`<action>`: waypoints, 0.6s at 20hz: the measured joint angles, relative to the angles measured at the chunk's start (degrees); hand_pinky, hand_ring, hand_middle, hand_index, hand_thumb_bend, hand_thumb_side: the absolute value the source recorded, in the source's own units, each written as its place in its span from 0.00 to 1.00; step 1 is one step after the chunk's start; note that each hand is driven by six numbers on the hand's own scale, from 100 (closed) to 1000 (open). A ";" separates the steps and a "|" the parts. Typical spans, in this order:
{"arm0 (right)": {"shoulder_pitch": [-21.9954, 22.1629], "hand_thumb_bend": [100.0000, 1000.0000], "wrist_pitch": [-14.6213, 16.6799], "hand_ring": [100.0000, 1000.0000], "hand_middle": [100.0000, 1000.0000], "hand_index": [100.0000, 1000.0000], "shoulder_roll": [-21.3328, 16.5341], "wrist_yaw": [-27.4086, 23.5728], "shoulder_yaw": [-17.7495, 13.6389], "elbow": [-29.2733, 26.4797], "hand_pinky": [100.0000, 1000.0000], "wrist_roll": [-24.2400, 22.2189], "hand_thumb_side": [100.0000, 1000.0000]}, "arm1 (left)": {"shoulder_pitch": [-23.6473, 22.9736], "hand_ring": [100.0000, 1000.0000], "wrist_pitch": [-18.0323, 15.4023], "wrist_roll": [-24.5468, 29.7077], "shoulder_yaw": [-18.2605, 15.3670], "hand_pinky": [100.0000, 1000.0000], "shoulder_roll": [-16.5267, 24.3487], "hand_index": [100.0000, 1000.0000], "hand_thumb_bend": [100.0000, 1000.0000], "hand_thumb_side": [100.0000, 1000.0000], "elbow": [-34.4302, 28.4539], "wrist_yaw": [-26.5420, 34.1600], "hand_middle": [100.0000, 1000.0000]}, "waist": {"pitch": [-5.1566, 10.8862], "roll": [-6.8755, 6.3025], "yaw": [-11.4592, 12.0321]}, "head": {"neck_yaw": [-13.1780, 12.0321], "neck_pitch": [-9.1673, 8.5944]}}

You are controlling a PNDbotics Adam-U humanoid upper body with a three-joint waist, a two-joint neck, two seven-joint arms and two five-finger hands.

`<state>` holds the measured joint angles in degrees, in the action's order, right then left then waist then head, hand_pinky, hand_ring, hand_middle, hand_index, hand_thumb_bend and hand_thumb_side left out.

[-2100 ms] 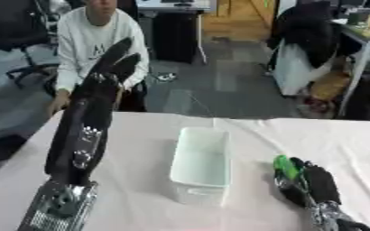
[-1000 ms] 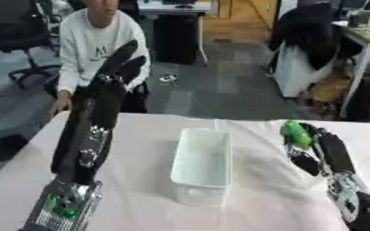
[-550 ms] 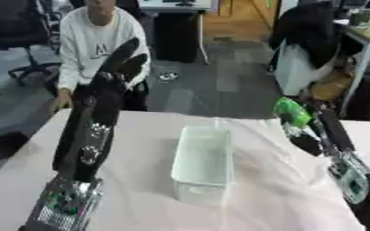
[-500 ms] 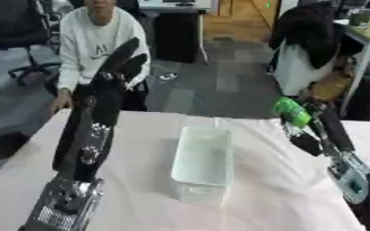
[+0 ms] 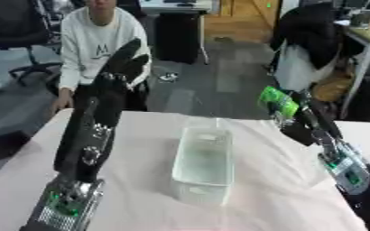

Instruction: Pick up objects on the table and place them in the box.

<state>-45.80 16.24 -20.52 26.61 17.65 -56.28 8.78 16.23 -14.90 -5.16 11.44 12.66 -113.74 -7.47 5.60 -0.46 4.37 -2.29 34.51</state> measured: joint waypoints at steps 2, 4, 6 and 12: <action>0.00 0.00 -0.26 0.00 0.00 0.24 -0.06 -1.04 0.63 -1.28 0.00 -1.05 0.78 | 0.00 0.93 0.00 0.00 0.00 0.97 0.00 0.98 0.29 0.98 0.00 0.00 1.00 | 0.02 0.05 0.02 | 0.00 0.00; 0.01 0.00 -0.50 0.00 0.00 0.24 -0.06 -2.00 1.25 -2.49 0.00 -2.05 0.78 | 0.00 0.93 0.00 0.00 0.00 0.97 0.00 0.98 0.29 0.98 0.00 0.00 1.00 | 0.07 0.07 0.05 | 0.00 0.00; 0.04 0.00 -0.85 0.00 0.00 0.24 -0.06 -3.05 1.70 -3.51 0.00 -2.93 0.78 | 0.00 0.93 0.00 0.01 0.00 0.97 0.00 0.98 0.29 0.98 0.00 0.00 1.00 | 0.13 0.08 0.12 | 0.00 0.00; 0.47 0.00 -1.12 0.00 0.00 0.24 -0.03 -4.44 2.92 -6.21 0.00 -4.68 0.79 | 0.01 0.93 -0.01 0.02 0.01 0.97 0.00 0.98 0.29 0.98 0.00 0.00 1.00 | 0.14 0.19 0.34 | -0.05 0.00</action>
<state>-45.34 15.12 -20.56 22.17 20.58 -62.49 4.11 16.24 -14.90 -5.15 11.45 12.66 -113.74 -7.47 5.74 -0.27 4.70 -2.34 34.51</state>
